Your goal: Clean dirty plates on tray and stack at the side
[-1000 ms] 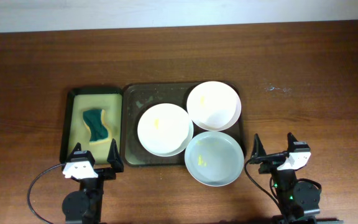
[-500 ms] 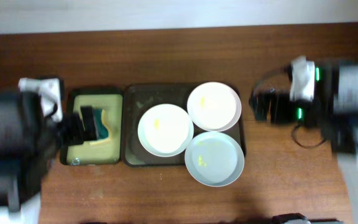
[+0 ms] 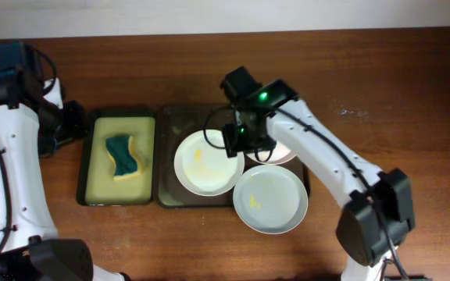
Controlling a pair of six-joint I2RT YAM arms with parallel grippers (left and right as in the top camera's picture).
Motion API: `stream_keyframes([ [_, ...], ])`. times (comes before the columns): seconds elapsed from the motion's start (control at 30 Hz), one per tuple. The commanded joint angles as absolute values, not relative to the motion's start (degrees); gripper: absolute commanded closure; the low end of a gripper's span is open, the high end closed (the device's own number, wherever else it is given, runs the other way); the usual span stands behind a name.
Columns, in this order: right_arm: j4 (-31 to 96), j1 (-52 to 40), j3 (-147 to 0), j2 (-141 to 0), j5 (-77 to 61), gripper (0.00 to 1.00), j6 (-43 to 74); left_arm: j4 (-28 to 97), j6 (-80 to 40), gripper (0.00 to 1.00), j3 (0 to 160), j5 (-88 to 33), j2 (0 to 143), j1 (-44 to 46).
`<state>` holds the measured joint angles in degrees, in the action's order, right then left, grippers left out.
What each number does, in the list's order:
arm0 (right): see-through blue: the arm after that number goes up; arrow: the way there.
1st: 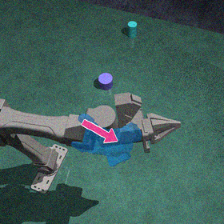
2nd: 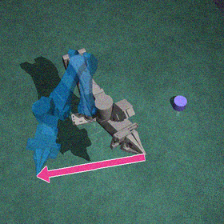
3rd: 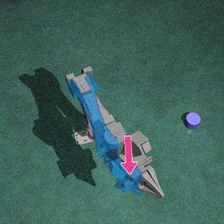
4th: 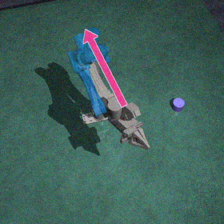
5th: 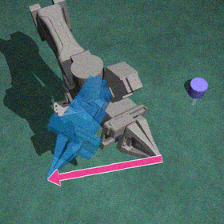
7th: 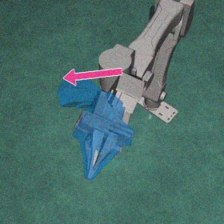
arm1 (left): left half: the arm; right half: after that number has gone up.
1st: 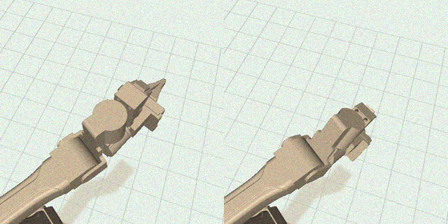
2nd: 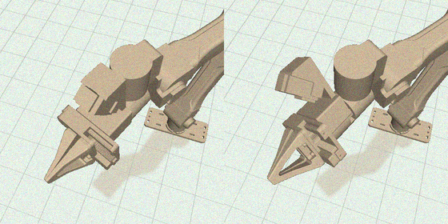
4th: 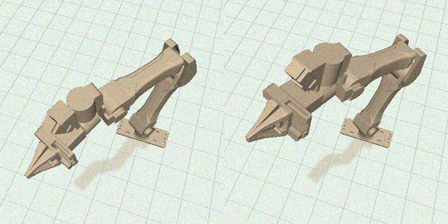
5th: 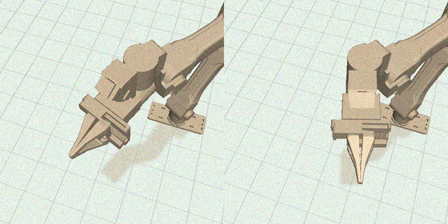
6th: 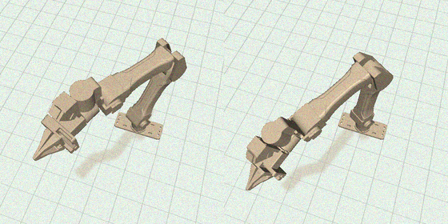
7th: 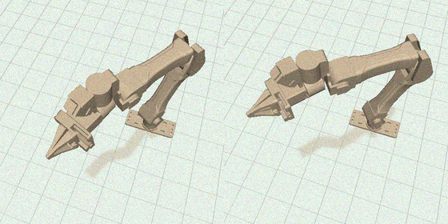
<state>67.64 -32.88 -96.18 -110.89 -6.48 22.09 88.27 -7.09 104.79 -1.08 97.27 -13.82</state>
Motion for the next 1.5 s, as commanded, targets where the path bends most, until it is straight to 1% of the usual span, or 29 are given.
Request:
stream_keyframes([
  [0.0,59.8,-32.4,-87.6,-111.1,-3.8,0.46,24.8,84.1,-6.4,0.36,95.3,-5.2,96.1,-12.0],
  [0.03,57.1,-32.1,-85.2,-111.1,-3.8,0.55,24.8,82.0,-6.4,0.37,92.1,-5.2,96.1,-12.0],
  [0.07,52.9,-32.1,-81.8,-111.1,-3.8,0.61,24.8,80.1,-6.4,0.39,88.5,-5.2,96.1,-12.0],
  [0.17,44.4,-32.1,-75.5,-111.1,-3.8,0.63,25.3,77.5,-6.4,0.4,85.6,-5.2,96.1,-12.0],
  [0.27,39.1,-32.1,-72.9,-111.1,-4.1,0.71,26.1,77.1,-6.4,0.42,85.5,-5.2,96.1,-12.0],
  [0.4,33.7,-32.1,-72.7,-111.1,-4.5,0.87,26.0,77.1,-6.4,0.47,85.5,-5.2,96.1,-12.0],
  [0.43,33.0,-32.1,-72.7,-111.1,-4.5,0.9,26.1,77.1,-6.4,0.62,85.5,-5.2,96.1,-12.0],
  [0.47,32.4,-32.1,-72.7,-111.1,-4.4,0.96,26.1,77.1,-6.4,0.74,85.5,-5.1,96.1,-12.0],
  [0.5,32.0,-32.1,-72.7,-111.1,-4.4,0.96,26.1,77.0,-6.3,0.77,85.5,-5.1,96.1,-12.0],
  [0.53,31.6,-32.1,-72.7,-111.1,-4.4,0.96,26.1,76.8,-6.3,0.77,85.5,-4.4,96.1,-11.8],
  [0.63,31.0,-32.1,-72.6,-111.1,-4.4,0.96,26.0,77.4,-7.4,0.76,85.5,0.0,96.1,-7.1],
  [0.67,31.0,-32.1,-72.6,-111.1,-4.4,0.96,26.0,79.1,-12.5,0.76,85.5,7.0,95.9,-3.0],
  [0.7,31.0,-32.1,-72.6,-111.1,-4.4,0.96,26.0,80.8,-16.6,0.73,85.5,11.0,94.9,1.3],
  [0.77,31.0,-32.1,-72.6,-111.1,-4.4,0.96,26.0,83.7,-20.6,0.68,85.5,11.4,90.9,7.2],
  [0.8,31.1,-32.1,-72.6,-111.1,-4.4,0.96,26.0,84.7,-22.6,0.62,85.4,11.4,87.3,8.9],
  [0.83,31.3,-32.1,-72.6,-111.1,-4.4,0.96,26.0,84.2,-23.6,0.52,84.6,11.2,82.2,9.3],
  [0.87,31.4,-32.1,-72.6,-111.1,-4.4,0.96,26.0,82.2,-23.6,0.23,82.8,11.2,78.3,9.3],
  [0.9,31.4,-32.1,-72.6,-111.1,-4.4,0.96,26.0,78.9,-23.1,0.0,79.6,11.5,74.5,9.3],
  [0.97,31.5,-32.1,-72.6,-111.1,-4.4,0.96,26.0,73.5,-22.7,0.13,72.4,13.2,73.9,6.8],
  [1.0,31.5,-32.1,-72.6,-111.1,-4.4,0.96,26.0,70.2,-21.9,0.24,69.7,13.0,76.4,3.7],
  [1.03,31.6,-32.1,-72.6,-111.1,-4.4,0.96,26.0,67.5,-19.2,0.26,69.5,8.7,80.3,0.5],
  [1.07,31.6,-32.1,-72.6,-111.1,-4.4,0.96,26.0,65.1,-17.0,0.25,69.5,3.8,83.4,-1.9],
  [1.1,31.6,-32.1,-72.6,-111.1,-4.4,0.96,26.0,62.5,-16.2,0.24,69.5,2.2,87.7,-4.4],
  [1.17,31.7,-32.1,-72.6,-111.1,-4.4,0.96,26.0,58.7,-16.1,0.24,69.5,2.3,95.2,-5.5],
  [1.2,31.7,-32.1,-72.6,-111.1,-4.4,0.95,26.0,56.4,-16.2,0.21,69.5,2.3,98.1,-5.4],
  [1.27,32.4,-32.1,-72.6,-111.1,-4.4,0.95,26.0,53.1,-16.2,0.2,69.5,2.3,101.2,-5.4],
  [1.33,32.5,-32.1,-72.6,-111.1,-4.4,0.95,26.0,49.3,-16.2,0.25,69.5,2.6,101.3,-5.4],
  [1.37,32.5,-32.1,-72.6,-111.1,-4.4,0.95,26.0,48.4,-16.2,0.3,69.3,3.8,101.3,-5.4],
  [1.47,32.4,-32.1,-72.6,-111.1,-4.4,0.95,26.0,47.5,-16.2,0.3,69.0,6.9,101.4,-5.4],
])
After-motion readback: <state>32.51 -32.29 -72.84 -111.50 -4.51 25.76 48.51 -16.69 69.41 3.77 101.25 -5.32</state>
